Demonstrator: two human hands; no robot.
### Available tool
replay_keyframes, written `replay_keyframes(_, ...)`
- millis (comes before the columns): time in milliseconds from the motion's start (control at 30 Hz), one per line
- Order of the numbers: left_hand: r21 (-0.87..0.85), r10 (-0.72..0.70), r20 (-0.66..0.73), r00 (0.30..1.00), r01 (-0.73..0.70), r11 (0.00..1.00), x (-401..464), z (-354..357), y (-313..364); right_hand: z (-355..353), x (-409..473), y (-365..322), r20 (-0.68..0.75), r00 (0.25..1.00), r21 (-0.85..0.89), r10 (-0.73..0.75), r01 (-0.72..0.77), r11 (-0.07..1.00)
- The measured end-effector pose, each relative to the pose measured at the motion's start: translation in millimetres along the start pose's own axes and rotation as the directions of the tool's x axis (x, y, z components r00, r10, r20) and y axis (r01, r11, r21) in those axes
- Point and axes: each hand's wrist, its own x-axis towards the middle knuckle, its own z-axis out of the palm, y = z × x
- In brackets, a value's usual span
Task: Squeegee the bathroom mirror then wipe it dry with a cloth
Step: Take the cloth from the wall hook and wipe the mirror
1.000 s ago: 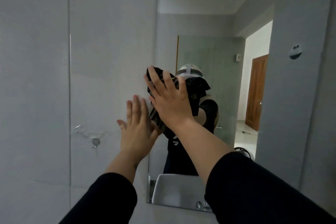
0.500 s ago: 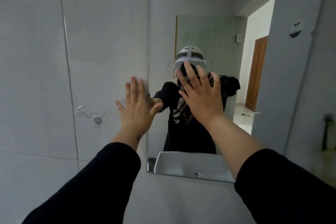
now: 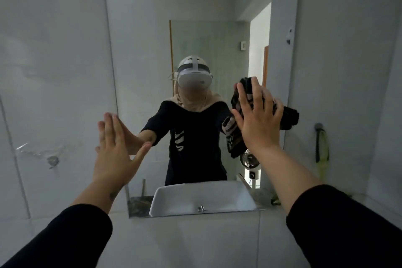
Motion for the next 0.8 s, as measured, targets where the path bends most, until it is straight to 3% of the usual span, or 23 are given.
replay_keyframes(133,-0.001,-0.015,-0.008,1.000,0.015,1.000,-0.7,2.1,0.6,4.8,-12.5,30.5,0.005,0.984,0.013,0.180,-0.180,0.984)
replay_keyframes(367,0.027,-0.034,0.005,0.999,0.034,0.999,-1.1,1.8,1.5,22.9,-63.7,35.2,-0.003,0.930,0.041,0.366,-0.366,0.930)
replay_keyframes(533,0.017,-0.039,-0.009,0.999,0.039,0.999,-2.2,1.8,1.9,27.4,-80.5,4.4,-0.036,0.957,0.011,0.287,-0.287,0.958)
replay_keyframes(700,-0.004,-0.023,-0.063,0.998,0.023,1.000,-2.7,2.4,-1.7,26.0,-71.2,-58.6,-0.089,0.996,0.030,0.010,-0.008,1.000)
replay_keyframes(800,-0.016,-0.007,-0.076,0.997,0.005,1.000,-1.5,3.9,-5.8,23.2,-58.0,-105.8,-0.120,0.989,0.045,-0.083,0.089,0.995)
